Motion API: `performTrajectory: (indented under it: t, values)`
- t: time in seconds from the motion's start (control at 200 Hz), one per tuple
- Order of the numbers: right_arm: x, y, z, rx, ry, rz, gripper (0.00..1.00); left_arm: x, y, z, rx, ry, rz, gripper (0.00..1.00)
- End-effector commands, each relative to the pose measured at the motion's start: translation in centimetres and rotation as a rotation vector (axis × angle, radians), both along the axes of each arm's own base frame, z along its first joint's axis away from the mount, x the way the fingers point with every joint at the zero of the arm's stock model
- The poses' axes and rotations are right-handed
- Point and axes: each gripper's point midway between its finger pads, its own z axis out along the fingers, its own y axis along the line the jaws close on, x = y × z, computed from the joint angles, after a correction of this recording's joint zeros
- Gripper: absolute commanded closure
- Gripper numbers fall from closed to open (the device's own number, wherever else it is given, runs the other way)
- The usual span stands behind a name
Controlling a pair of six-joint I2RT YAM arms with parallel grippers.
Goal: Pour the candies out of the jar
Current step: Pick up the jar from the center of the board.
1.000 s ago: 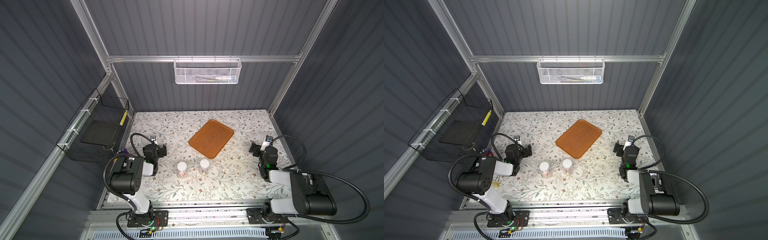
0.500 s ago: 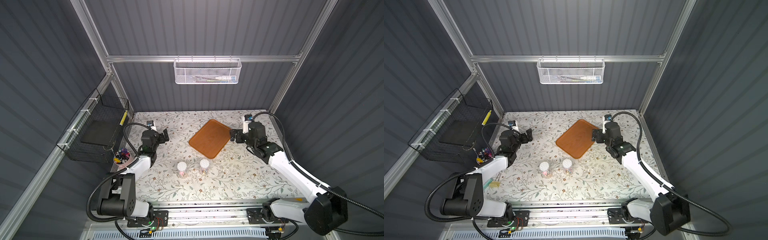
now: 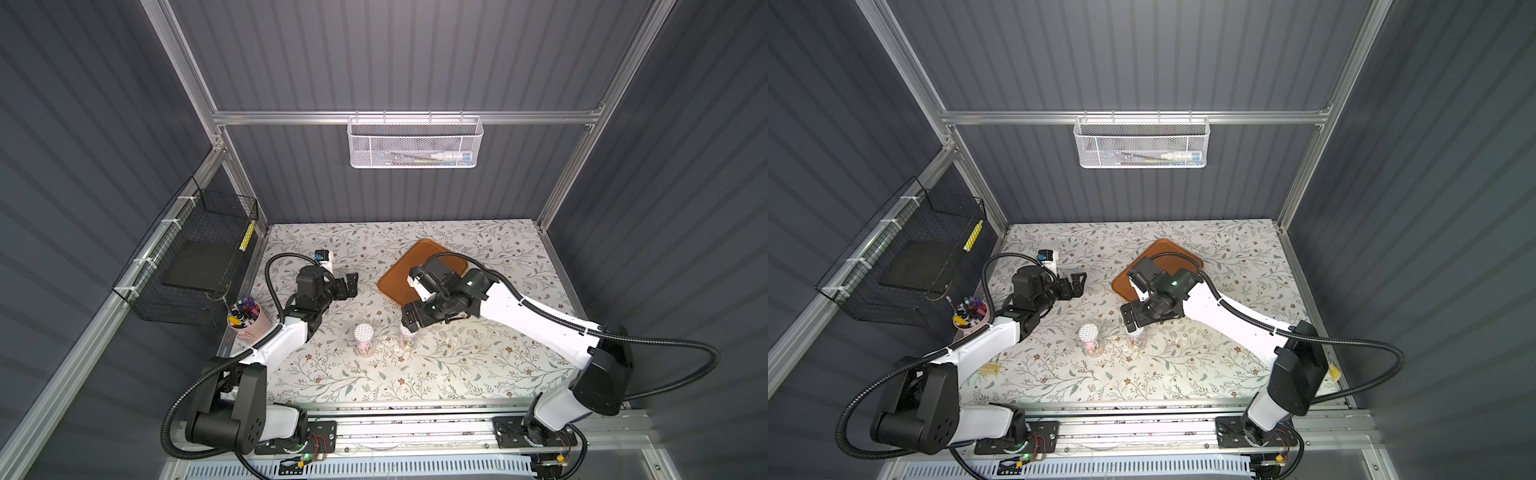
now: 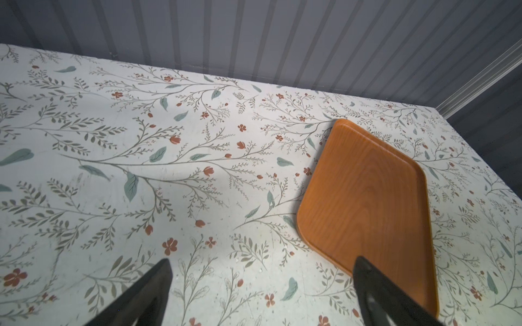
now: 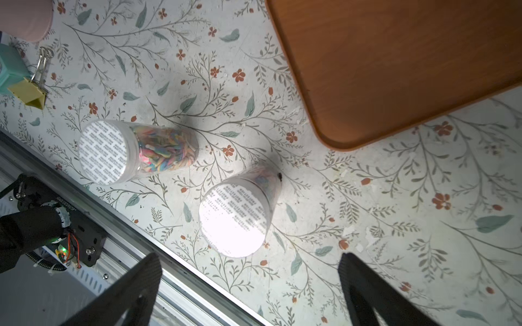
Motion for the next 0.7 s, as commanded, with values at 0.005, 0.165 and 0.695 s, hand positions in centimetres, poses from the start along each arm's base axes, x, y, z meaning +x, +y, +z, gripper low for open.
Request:
performTrajectory:
  t: [0.005, 0.165, 0.695]
  values:
    - [-1.0, 0.8, -1.5, -0.031, 0.081, -0.028, 0.01, -0.8, 0.9, -1.0, 0.013, 0.033, 0.037, 0.0]
    - [-0.7, 1.8, -4.0, -0.109, 0.071, -0.073, 0.01, -1.2, 1.3, -0.8, -0.002, 0.004, 0.052, 0.0]
    - [0.1, 2.7, -7.3, -0.155, 0.083, -0.114, 0.24, -1.2, 1.3, -0.3, 0.01, -0.012, 0.042, 0.0]
